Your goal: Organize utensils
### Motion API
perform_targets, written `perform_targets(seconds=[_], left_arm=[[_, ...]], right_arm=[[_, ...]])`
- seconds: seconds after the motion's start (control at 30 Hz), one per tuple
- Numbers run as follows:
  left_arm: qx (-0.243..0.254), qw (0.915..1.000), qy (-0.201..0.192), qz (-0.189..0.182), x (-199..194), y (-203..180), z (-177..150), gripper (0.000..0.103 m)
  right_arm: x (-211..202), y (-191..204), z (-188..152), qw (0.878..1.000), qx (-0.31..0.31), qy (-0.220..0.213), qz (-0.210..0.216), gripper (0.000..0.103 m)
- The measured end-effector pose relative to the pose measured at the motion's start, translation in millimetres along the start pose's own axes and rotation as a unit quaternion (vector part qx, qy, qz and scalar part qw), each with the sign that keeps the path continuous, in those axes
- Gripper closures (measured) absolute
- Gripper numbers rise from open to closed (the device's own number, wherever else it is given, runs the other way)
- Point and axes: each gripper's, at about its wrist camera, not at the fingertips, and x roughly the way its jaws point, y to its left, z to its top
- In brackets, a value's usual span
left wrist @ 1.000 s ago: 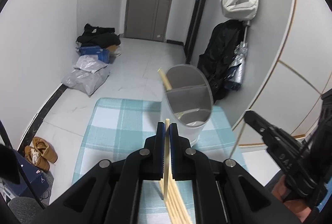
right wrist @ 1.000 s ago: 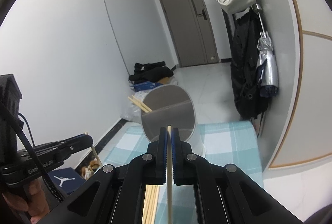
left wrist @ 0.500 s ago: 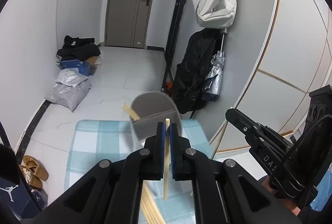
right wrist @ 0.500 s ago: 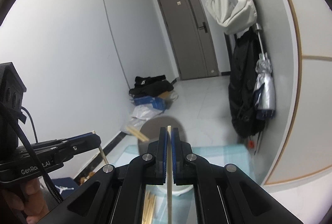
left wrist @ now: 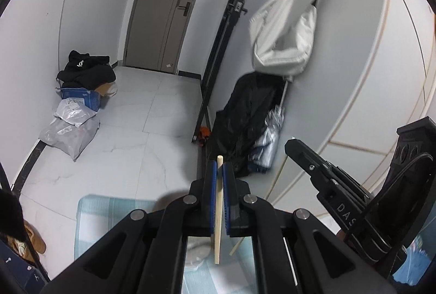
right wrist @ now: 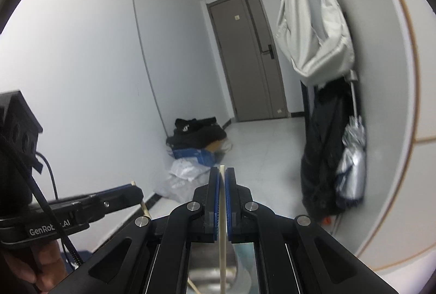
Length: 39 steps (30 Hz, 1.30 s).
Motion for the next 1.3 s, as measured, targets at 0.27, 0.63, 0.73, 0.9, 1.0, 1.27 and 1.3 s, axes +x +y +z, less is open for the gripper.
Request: perform_targets(seconds=[0.27, 0.63, 0.73, 0.9, 1.0, 1.27, 1.3], left_arm=[[-0.007, 0.9997, -0.017, 0.017, 18.4, 20.6, 29.8, 0.102], [-0.058, 0.9959, -0.045, 0.054, 28.9, 56.4, 18.6, 0.102], [-0.072, 0.9947, -0.05, 0.055, 31.4, 63.1, 10.6, 0.102], [-0.092, 0.9932, -0.05, 0.051, 34.5, 74.6, -6.5, 0.102], [-0.096, 0.9933, -0.04, 0.049, 35.8, 76.2, -12.1, 0.102], [-0.077, 0.9958, -0.002, 0.049, 42.8, 73.1, -16.0, 0.102], [-0.074, 0.9962, 0.003, 0.045, 43.4, 72.1, -15.9, 0.102]], right_arm=[[50.5, 8.6, 38.5, 1.0, -0.023, -0.012, 0.016, 0.1], [105.9, 16.8, 29.1, 0.997, -0.043, 0.014, 0.069, 0.1], [117.2, 13.4, 17.2, 0.995, -0.051, 0.036, 0.072, 0.1], [119.1, 15.0, 4.4, 0.991, -0.083, 0.051, 0.09, 0.1], [115.8, 20.4, -3.1, 0.988, -0.108, 0.057, 0.1, 0.1], [113.0, 29.6, -24.4, 0.978, -0.151, 0.081, 0.119, 0.1], [113.0, 28.7, -27.5, 0.978, -0.148, 0.084, 0.12, 0.1]])
